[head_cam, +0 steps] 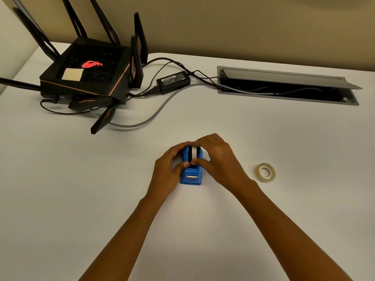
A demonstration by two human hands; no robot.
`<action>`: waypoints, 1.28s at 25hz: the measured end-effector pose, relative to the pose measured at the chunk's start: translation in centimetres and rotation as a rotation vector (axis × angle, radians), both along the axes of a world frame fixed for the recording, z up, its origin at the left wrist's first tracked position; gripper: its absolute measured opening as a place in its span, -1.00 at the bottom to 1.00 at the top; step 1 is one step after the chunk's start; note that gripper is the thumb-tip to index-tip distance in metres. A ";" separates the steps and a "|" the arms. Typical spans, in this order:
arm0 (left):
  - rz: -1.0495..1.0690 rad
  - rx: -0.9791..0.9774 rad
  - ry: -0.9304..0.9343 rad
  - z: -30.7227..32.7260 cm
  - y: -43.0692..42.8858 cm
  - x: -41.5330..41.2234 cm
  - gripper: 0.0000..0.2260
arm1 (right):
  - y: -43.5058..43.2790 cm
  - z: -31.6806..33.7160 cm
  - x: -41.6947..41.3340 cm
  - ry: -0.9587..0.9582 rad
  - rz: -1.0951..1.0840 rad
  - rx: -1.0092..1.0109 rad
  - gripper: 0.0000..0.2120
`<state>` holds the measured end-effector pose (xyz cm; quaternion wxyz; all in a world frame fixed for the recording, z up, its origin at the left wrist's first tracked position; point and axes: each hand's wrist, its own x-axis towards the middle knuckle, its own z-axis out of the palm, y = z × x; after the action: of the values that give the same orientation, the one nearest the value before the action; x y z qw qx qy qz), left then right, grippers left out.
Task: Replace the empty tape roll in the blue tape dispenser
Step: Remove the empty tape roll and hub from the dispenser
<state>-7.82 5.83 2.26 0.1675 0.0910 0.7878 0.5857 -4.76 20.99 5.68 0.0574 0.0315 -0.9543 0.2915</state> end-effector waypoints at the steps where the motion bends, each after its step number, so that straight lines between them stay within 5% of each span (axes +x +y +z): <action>1: 0.007 0.006 0.005 0.0 0.1 0.1 -0.65 | 0.0 0.2 0.0 0.007 0.001 -0.005 -0.67; 11: 0.007 -0.016 -0.011 1.0 0.2 0.5 -0.61 | -0.1 3.9 1.3 0.139 -0.043 -0.087 -0.64; 19: 0.118 0.175 -0.033 6.1 0.1 2.7 -0.78 | -0.8 4.4 3.3 0.152 -0.044 -0.231 -0.65; 32: 0.178 0.128 0.008 7.5 0.1 3.8 -0.76 | -1.1 5.1 5.1 0.074 -0.106 -0.465 -0.59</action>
<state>-4.06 5.89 9.80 0.1055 0.0335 0.7544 0.6470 0.32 19.86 10.79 0.1133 -0.0220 -0.8592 0.4985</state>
